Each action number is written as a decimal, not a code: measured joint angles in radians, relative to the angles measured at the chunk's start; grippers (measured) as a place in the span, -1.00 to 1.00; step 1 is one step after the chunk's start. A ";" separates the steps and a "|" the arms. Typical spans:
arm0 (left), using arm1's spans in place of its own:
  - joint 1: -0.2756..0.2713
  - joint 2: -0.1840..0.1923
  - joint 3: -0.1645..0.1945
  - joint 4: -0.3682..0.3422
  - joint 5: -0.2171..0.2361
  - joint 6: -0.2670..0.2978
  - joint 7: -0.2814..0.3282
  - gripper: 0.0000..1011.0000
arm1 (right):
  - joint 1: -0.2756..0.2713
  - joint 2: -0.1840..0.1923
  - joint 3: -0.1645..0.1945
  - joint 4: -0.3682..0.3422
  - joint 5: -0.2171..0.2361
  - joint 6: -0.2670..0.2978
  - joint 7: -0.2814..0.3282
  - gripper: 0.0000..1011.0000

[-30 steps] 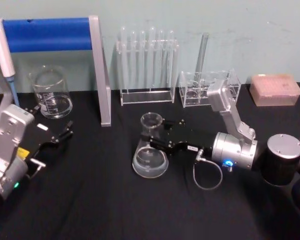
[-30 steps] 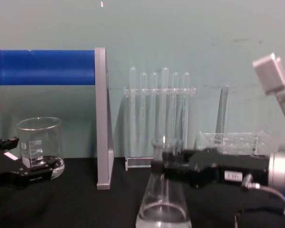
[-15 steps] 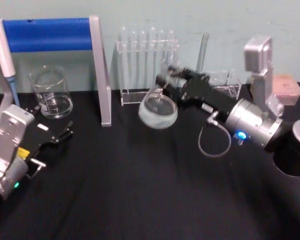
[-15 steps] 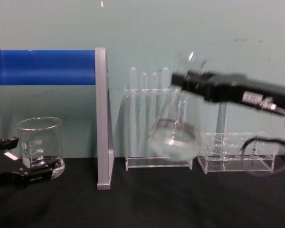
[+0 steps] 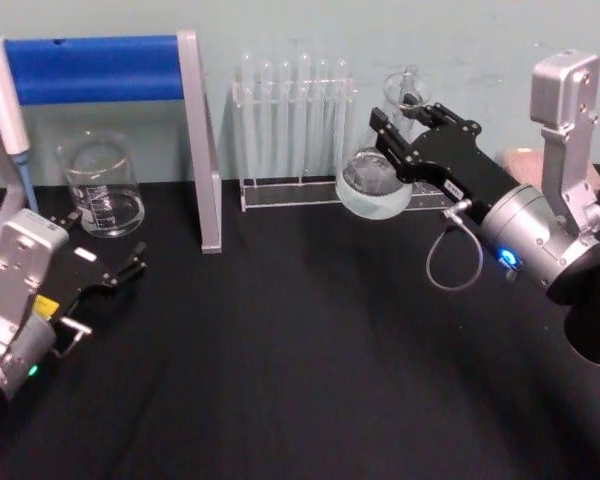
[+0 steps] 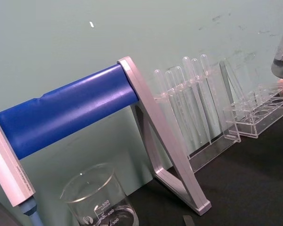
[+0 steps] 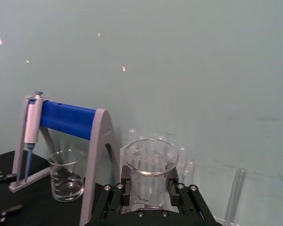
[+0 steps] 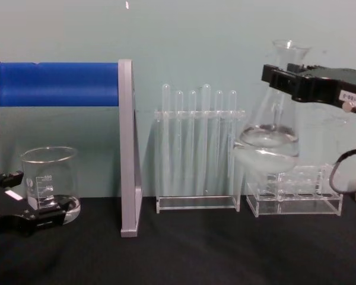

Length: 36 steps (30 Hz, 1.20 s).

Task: Grasp the erlenmeyer flask with one hand, shake it three times, then place it back.

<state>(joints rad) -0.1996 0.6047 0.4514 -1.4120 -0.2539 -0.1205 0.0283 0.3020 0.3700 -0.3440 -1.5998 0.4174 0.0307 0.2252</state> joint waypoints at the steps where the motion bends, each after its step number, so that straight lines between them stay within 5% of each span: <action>1: 0.000 0.000 0.000 0.000 0.000 0.000 0.000 0.98 | -0.001 -0.002 0.002 0.000 -0.002 0.001 -0.002 -0.11; 10: 0.000 0.000 0.000 0.000 0.000 0.000 0.000 0.98 | -0.006 -0.020 0.017 0.004 -0.015 0.012 0.014 -0.11; 17: 0.000 0.000 0.000 0.000 0.000 0.000 0.000 0.98 | 0.006 -0.024 0.006 0.015 -0.019 0.015 0.086 -0.11; 27: 0.000 0.000 0.000 0.000 0.000 0.000 0.000 0.98 | 0.058 0.000 -0.104 0.031 0.031 -0.001 0.321 -0.11; 36: 0.000 0.000 0.000 0.000 0.000 0.000 0.000 0.98 | 0.086 0.011 -0.184 0.028 0.059 -0.014 0.418 -0.11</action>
<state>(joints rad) -0.1995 0.6047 0.4514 -1.4120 -0.2539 -0.1205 0.0283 0.3881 0.3806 -0.5280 -1.5715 0.4768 0.0166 0.6432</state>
